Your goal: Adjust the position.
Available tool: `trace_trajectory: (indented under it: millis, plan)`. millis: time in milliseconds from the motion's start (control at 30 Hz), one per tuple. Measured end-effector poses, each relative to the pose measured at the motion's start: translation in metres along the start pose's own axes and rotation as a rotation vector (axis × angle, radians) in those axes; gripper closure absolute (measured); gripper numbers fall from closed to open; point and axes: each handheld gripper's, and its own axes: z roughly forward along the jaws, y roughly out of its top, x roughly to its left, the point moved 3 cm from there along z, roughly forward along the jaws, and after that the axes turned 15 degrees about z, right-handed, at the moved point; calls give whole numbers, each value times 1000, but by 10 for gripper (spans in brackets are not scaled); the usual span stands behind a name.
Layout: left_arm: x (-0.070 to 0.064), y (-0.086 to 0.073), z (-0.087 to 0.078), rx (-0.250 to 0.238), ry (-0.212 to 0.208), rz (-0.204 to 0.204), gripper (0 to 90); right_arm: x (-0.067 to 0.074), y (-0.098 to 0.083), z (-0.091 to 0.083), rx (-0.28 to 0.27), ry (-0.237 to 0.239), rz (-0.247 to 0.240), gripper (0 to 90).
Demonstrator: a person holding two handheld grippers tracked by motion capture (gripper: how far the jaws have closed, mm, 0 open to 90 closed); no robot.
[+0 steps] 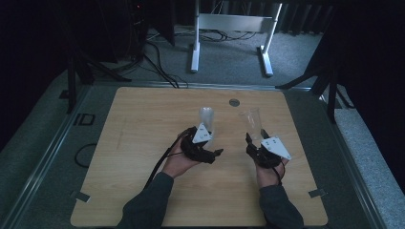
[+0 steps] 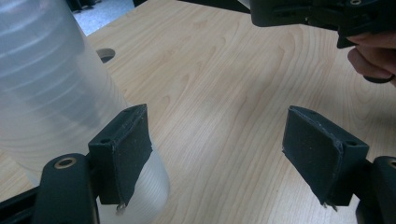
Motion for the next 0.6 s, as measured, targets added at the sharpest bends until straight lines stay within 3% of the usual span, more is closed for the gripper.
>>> trace_trajectory:
  millis: [367,600]
  plan:
    - [4,11,-1,-51,41,-31,251,1,0,-4,-49,-7,-8,422]
    - [7,16,0,-78,37,-74,252,4,0,-7,-65,1,-12,422]
